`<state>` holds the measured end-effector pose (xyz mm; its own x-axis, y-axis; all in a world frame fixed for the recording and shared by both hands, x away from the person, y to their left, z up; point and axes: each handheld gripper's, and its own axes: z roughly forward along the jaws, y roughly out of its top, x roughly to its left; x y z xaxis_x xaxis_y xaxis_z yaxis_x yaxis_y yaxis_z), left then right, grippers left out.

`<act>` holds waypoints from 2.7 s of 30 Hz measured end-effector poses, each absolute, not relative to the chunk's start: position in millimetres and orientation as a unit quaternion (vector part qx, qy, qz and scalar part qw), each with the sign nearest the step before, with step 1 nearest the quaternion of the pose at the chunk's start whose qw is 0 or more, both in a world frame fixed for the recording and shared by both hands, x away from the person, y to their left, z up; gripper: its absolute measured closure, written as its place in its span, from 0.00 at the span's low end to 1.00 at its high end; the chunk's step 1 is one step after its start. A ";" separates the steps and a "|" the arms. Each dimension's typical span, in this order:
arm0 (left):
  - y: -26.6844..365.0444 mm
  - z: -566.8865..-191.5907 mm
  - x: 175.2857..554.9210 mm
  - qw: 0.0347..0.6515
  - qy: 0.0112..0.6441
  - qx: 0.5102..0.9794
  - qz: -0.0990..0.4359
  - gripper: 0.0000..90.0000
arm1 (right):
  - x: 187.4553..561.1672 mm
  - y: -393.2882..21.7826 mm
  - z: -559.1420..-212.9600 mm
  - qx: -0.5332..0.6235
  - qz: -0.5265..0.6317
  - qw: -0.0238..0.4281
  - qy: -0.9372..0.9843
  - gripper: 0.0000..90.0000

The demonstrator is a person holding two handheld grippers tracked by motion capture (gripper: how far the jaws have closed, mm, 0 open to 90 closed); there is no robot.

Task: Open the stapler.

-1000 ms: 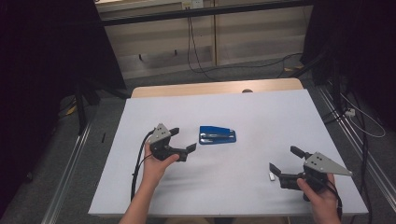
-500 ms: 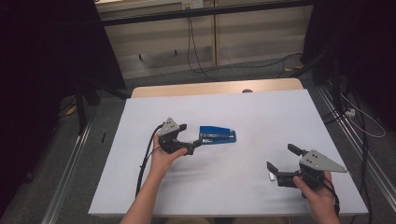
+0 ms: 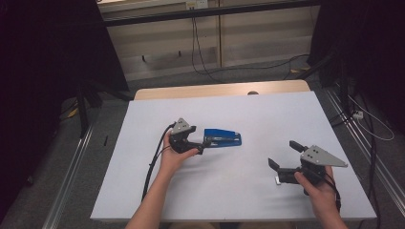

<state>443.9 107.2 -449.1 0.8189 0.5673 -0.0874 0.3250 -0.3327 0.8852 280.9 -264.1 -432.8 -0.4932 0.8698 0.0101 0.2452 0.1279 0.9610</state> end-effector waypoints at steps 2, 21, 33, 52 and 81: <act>104.7 -450.9 448.2 0.499 0.278 0.812 0.121 0.14 | 282.9 -262.4 -432.4 0.402 0.521 0.298 0.691 0.04; 87.4 -463.5 468.4 0.473 0.270 0.835 0.072 0.40 | 302.5 -239.9 -422.8 0.380 0.536 0.279 0.700 0.04; 82.1 -453.0 468.3 0.473 0.251 0.842 0.058 0.53 | 309.7 -225.8 -423.7 0.371 0.536 0.269 0.709 0.04; 82.7 -437.5 472.5 0.471 0.260 0.842 0.021 0.59 | 326.3 -196.2 -430.3 0.370 0.520 0.247 0.729 0.04; 65.3 -406.2 470.7 0.476 0.250 0.843 0.028 0.66 | 354.6 -142.1 -447.2 0.421 0.504 0.217 0.722 0.83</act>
<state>470.7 65.3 -406.2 0.8736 0.4475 -0.1914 0.3951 -0.4224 0.8157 354.6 -142.1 -447.2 -0.5511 0.8271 0.1102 0.3887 0.1377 0.9110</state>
